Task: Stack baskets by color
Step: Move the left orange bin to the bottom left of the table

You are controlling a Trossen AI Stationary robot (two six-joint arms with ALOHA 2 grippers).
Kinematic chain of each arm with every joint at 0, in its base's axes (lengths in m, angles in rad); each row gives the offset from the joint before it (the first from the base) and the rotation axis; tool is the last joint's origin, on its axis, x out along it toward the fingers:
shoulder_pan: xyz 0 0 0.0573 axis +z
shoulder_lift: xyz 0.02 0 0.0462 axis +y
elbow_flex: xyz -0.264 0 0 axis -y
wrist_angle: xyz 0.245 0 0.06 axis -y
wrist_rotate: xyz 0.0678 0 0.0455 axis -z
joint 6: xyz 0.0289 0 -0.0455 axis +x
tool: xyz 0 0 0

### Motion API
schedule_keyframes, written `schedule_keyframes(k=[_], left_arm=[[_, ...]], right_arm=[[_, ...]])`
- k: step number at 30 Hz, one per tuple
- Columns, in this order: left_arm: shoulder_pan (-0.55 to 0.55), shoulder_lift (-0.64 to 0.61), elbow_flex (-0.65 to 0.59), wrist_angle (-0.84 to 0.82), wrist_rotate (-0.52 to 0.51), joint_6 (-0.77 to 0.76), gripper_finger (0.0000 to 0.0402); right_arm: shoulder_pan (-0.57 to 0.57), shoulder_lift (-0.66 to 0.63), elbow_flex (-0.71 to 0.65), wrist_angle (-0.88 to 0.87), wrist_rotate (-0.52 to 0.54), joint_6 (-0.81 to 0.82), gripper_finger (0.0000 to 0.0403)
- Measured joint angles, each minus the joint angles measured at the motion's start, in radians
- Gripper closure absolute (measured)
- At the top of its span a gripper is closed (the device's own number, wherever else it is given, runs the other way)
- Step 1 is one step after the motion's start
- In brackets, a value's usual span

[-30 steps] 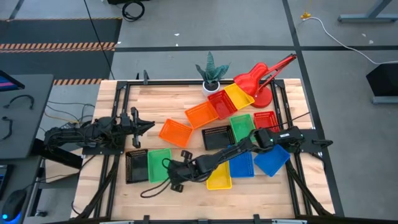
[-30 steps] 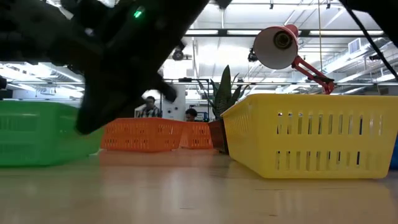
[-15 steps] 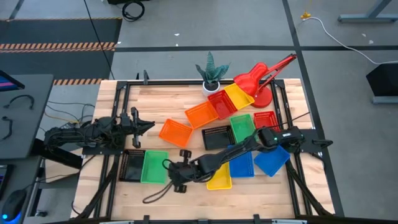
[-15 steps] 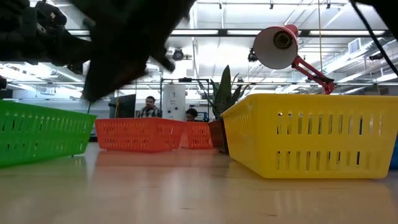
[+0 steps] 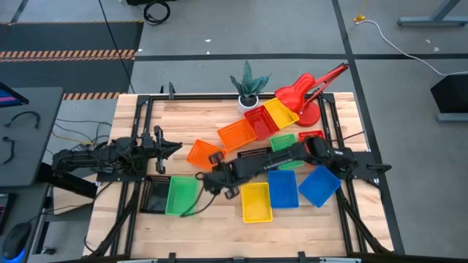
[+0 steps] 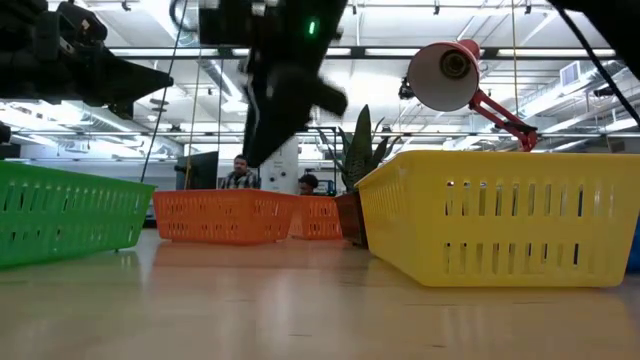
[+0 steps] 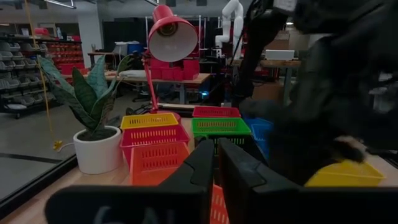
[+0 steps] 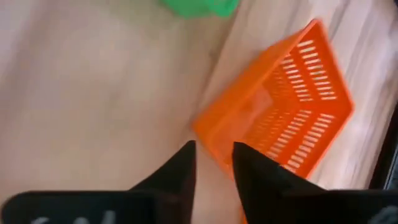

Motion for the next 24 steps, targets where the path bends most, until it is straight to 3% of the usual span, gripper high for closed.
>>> schedule_keyframes(k=[6, 10, 14, 19, 24], left_arm=[[0.0, 0.0, 0.0, 0.004, 0.0, 0.0, 0.0375], [0.0, 0.0, 0.0, 0.001, 0.0, 0.0, 0.0369], [0.0, 0.0, 0.0, 0.003, 0.0, 0.0, 0.0366], [0.0, 0.0, 0.0, 0.003, 0.0, 0.0, 0.0369], [0.0, 0.0, 0.0, 0.002, 0.0, 0.0, 0.0373]], right_arm=[[-0.074, 0.022, -0.003, -0.064, -0.047, -0.193, 0.0247], [-0.099, 0.039, -0.007, -0.062, -0.051, -0.186, 0.0252], [-0.104, 0.04, -0.007, -0.053, -0.086, -0.141, 0.0293], [-0.064, 0.041, -0.006, -0.05, -0.131, -0.069, 0.0385], [0.014, 0.041, 0.006, -0.054, -0.104, 0.131, 0.0377]])
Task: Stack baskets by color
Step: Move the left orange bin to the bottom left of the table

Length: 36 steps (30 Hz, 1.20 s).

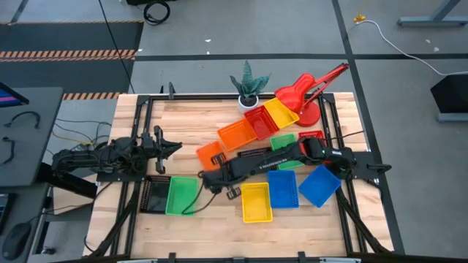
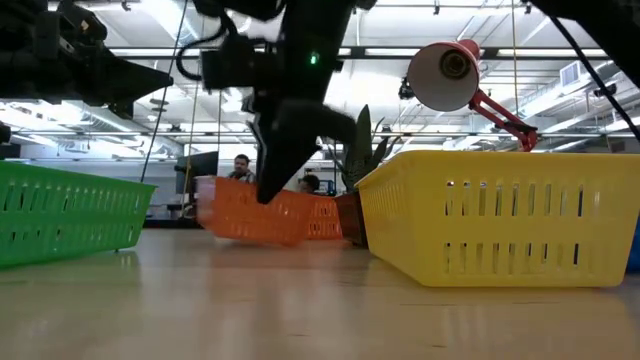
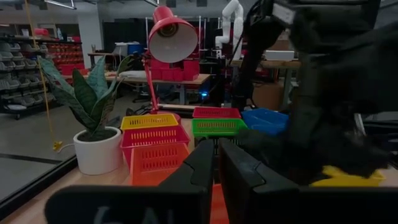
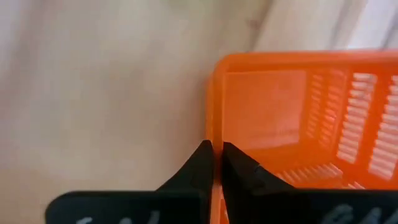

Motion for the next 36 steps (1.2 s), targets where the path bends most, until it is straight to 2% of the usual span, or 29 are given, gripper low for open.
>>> schedule_keyframes(k=[7, 10, 13, 20, 27, 30, 36], left_arm=[[0.0, 0.0, 0.0, -0.001, 0.0, 0.0, 0.0365], [0.0, 0.0, 0.0, -0.001, 0.0, 0.0, 0.0363], [0.0, 0.0, 0.0, -0.002, 0.0, 0.0, 0.0365], [0.0, 0.0, 0.0, -0.002, 0.0, 0.0, 0.0371], [0.0, 0.0, 0.0, -0.002, 0.0, 0.0, 0.0363], [0.0, 0.0, 0.0, -0.002, 0.0, 0.0, 0.0364], [0.0, 0.0, 0.0, -0.002, 0.0, 0.0, 0.0373]], right_arm=[[0.139, -0.005, 0.09, 0.005, -0.041, 0.363, 0.0391], [0.175, -0.005, 0.102, 0.012, -0.102, 0.578, 0.039], [0.197, -0.005, 0.103, 0.029, -0.113, 0.7, 0.0387], [0.196, -0.003, 0.091, 0.089, -0.071, 0.736, 0.0385], [0.167, -0.002, 0.091, 0.141, -0.095, 0.706, 0.0372], [0.161, -0.002, 0.091, 0.18, -0.137, 0.684, 0.0358], [0.161, -0.003, 0.09, 0.2, -0.147, 0.628, 0.031]])
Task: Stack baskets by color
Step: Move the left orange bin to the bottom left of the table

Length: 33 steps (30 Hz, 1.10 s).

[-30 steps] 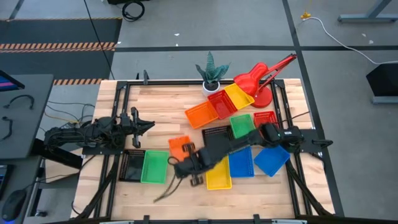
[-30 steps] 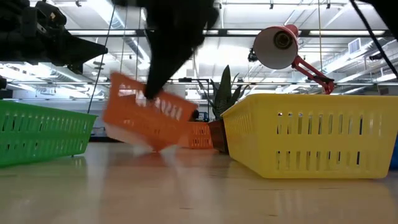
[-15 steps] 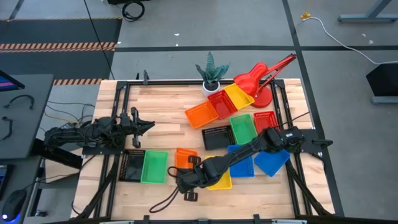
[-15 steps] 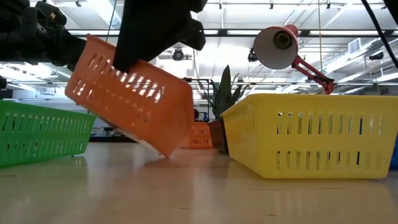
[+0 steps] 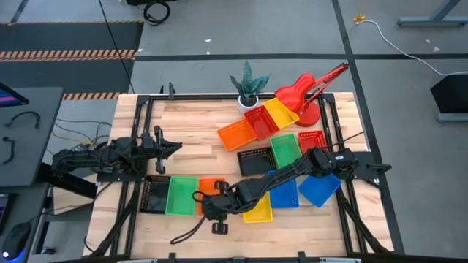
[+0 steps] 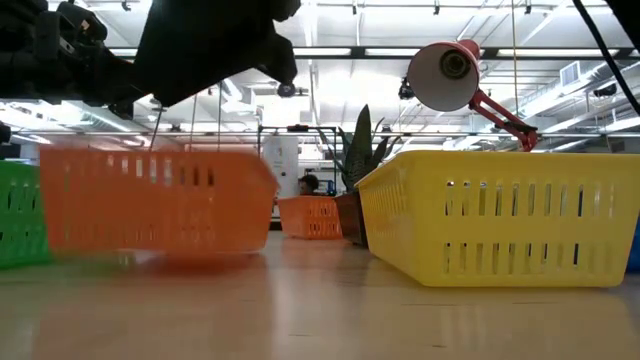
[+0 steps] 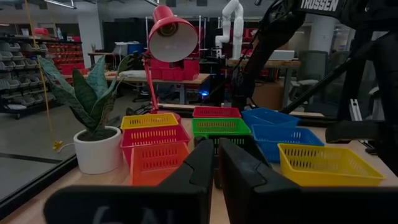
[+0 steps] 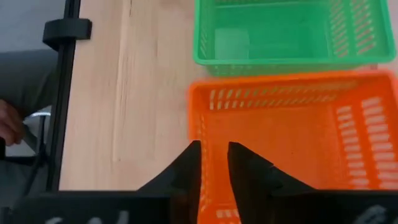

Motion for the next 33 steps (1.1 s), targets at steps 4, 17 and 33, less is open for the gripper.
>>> schedule_keyframes(k=[4, 17, 33], left_arm=[[0.0, 0.0, 0.0, 0.0, 0.0, 0.0, 0.0373], [0.0, 0.0, 0.0, 0.0, 0.0, 0.0, 0.0375], [0.0, 0.007, 0.0, -0.007, 0.0, 0.0, 0.0369]], right_arm=[[0.003, -0.039, 0.0, -0.036, -0.006, -0.032, 0.0286], [-0.003, -0.086, -0.093, -0.31, 0.062, 0.1, 0.0356], [-0.043, -0.081, -0.283, 0.016, -0.002, 0.182, 0.0399]])
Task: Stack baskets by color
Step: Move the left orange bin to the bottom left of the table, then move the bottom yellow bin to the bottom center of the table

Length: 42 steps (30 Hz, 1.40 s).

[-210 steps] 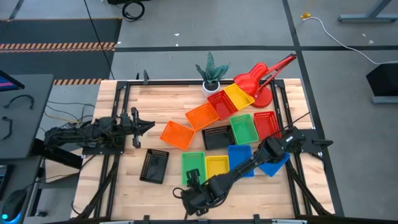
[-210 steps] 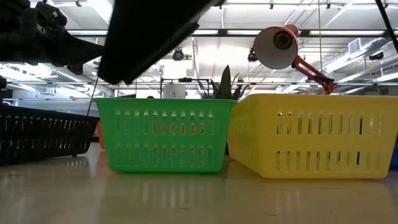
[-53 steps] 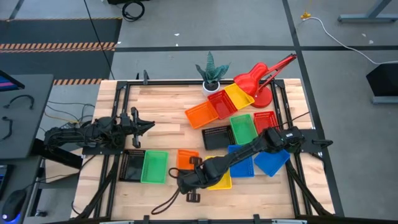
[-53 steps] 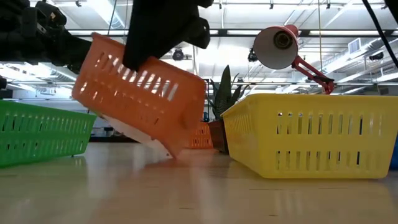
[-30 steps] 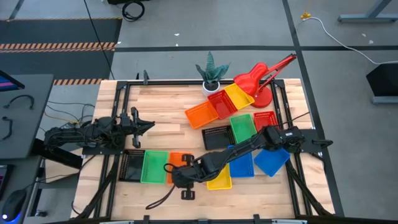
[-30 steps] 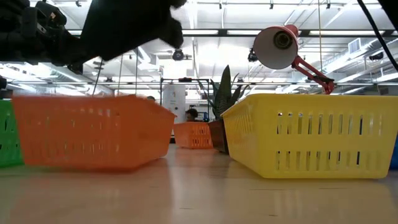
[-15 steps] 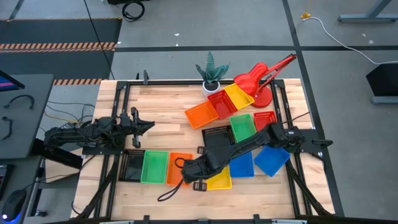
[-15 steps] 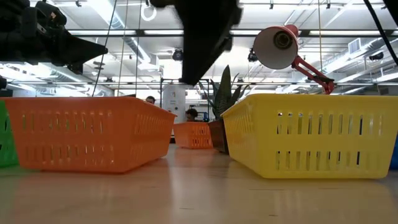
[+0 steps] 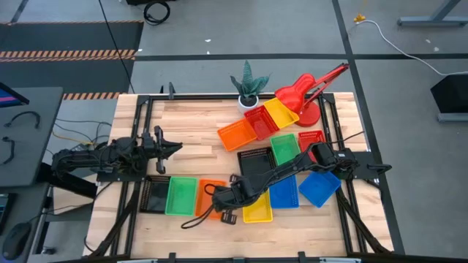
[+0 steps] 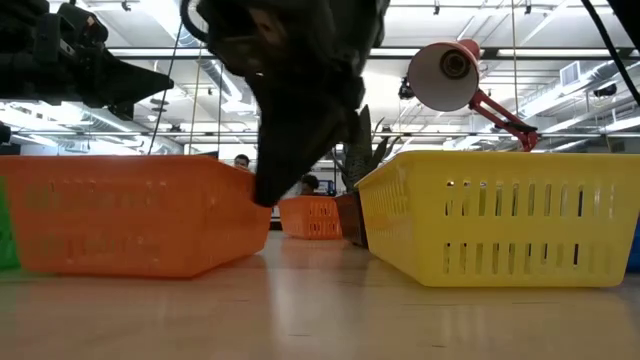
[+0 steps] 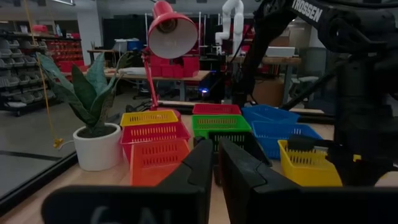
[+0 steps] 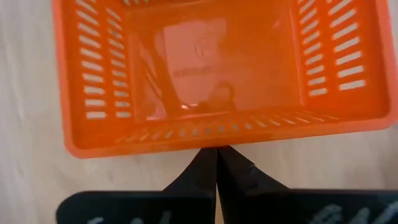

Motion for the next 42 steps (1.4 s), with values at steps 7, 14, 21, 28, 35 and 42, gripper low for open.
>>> schedule_keyframes(k=[7, 14, 21, 28, 35, 42], left_arm=[[0.0, 0.0, 0.0, 0.0, 0.0, 0.0, 0.0372], [0.0, 0.0, 0.0, 0.0, 0.0, 0.0, 0.0363], [0.0, 0.0, 0.0, 0.0, 0.0, 0.0, 0.0369], [0.0, 0.0, 0.0, 0.0, 0.0, 0.0, 0.0367], [0.0, 0.0, 0.0, 0.0, 0.0, 0.0, 0.0364], [0.0, 0.0, 0.0, 0.004, 0.0, 0.0, 0.0374]], right_arm=[[-0.008, 0.0, 0.0, 0.069, 0.009, 0.008, 0.0398], [-0.012, -0.009, 0.0, 0.052, 0.015, -0.026, 0.0397], [0.055, -0.125, 0.0, -0.032, 0.194, -0.076, 0.0398], [0.219, -0.261, 0.001, -0.155, 0.282, -0.078, 0.0394], [0.355, -0.264, 0.0, -0.242, 0.27, 0.028, 0.0352], [0.402, -0.266, -0.18, -0.205, 0.267, 0.083, 0.0262]])
